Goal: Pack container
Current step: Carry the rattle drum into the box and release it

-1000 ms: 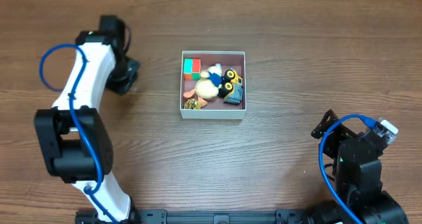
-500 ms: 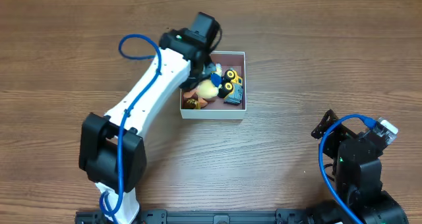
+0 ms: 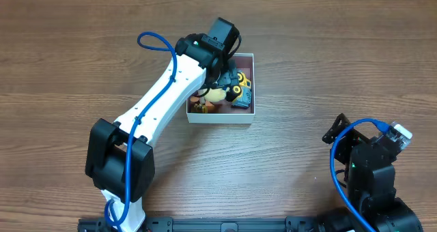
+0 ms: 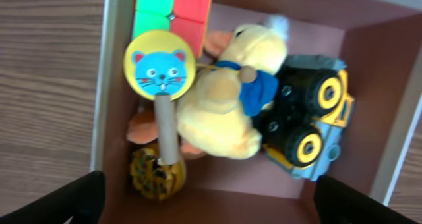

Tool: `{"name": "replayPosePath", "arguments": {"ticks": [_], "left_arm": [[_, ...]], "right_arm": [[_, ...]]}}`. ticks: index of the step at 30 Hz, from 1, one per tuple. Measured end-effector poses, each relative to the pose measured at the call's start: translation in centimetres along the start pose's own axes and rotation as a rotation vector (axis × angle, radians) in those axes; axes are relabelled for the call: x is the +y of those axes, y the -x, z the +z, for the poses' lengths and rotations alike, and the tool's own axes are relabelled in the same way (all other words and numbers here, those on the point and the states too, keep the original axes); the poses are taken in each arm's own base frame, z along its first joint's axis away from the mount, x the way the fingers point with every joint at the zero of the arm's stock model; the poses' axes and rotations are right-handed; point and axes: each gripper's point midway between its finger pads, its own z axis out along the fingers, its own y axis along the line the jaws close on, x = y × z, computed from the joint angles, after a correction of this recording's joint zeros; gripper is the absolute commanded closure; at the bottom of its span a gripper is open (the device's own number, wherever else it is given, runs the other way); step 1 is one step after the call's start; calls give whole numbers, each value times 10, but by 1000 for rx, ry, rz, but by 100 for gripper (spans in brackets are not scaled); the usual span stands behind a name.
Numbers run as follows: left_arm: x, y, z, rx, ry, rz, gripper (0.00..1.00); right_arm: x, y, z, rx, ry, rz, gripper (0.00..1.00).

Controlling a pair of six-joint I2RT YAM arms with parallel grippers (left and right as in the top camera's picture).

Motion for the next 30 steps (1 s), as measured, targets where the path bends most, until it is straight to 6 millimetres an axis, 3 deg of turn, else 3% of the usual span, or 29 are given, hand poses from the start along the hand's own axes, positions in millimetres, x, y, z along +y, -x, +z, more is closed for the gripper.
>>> {"name": "replayPosePath", "arguments": {"ticks": [3, 7, 10, 12, 13, 16, 20, 24, 30], "left_arm": [[15, -5, -6, 8, 64, 13, 0], [30, -12, -50, -40, 91, 34, 0], [23, -20, -83, -128, 57, 66, 0], [14, -41, -95, -176, 19, 114, 0], [12, -47, -97, -180, 8, 118, 0], [3, -100, -97, -178, -33, 247, 0], [-6, -141, -112, -156, -85, 363, 0], [13, -161, -111, -71, -25, 404, 0], [7, -175, -111, 5, -77, 408, 0]], "right_arm": [[0, 0, 0, 0, 0, 0, 0], [0, 0, 0, 0, 1, 0, 0], [0, 0, 0, 0, 0, 0, 0], [0, 0, 0, -1, 0, 0, 0], [0, 0, 0, 0, 0, 0, 0], [0, 0, 0, 0, 0, 0, 0], [0, 0, 0, 0, 0, 0, 0], [0, 0, 0, -1, 0, 0, 0], [0, 0, 0, 0, 0, 0, 0]]}}
